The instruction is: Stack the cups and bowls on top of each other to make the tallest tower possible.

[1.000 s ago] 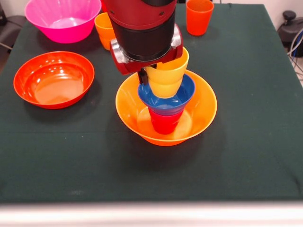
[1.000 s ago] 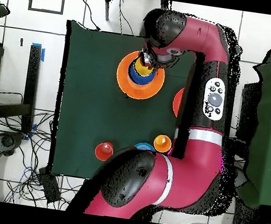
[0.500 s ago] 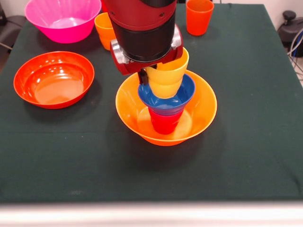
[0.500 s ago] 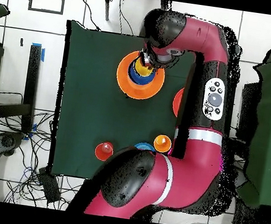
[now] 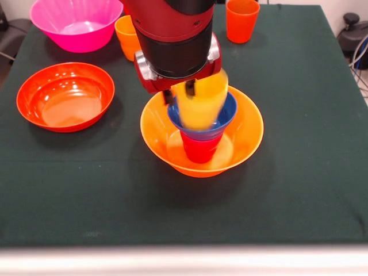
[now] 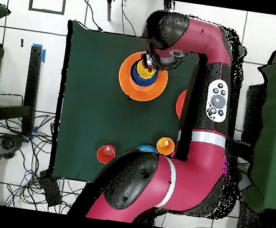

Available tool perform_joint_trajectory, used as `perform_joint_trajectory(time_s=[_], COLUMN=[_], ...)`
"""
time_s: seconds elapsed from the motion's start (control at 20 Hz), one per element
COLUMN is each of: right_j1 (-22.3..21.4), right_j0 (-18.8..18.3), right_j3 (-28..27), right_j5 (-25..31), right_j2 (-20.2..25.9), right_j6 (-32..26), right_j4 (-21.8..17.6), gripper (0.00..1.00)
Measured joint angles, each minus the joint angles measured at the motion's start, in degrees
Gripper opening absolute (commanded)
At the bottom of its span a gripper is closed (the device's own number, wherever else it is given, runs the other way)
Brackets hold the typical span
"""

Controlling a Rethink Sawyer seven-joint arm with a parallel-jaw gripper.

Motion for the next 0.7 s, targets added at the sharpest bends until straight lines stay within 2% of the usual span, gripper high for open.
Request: perform_joint_trajectory(time_s=[0.7], right_j1=[0.1], right_j0=[0.0], right_j3=[0.0], right_j5=[-2.4], right_j2=[0.0], right_j6=[0.0], right_j4=[0.0], gripper=[1.0])
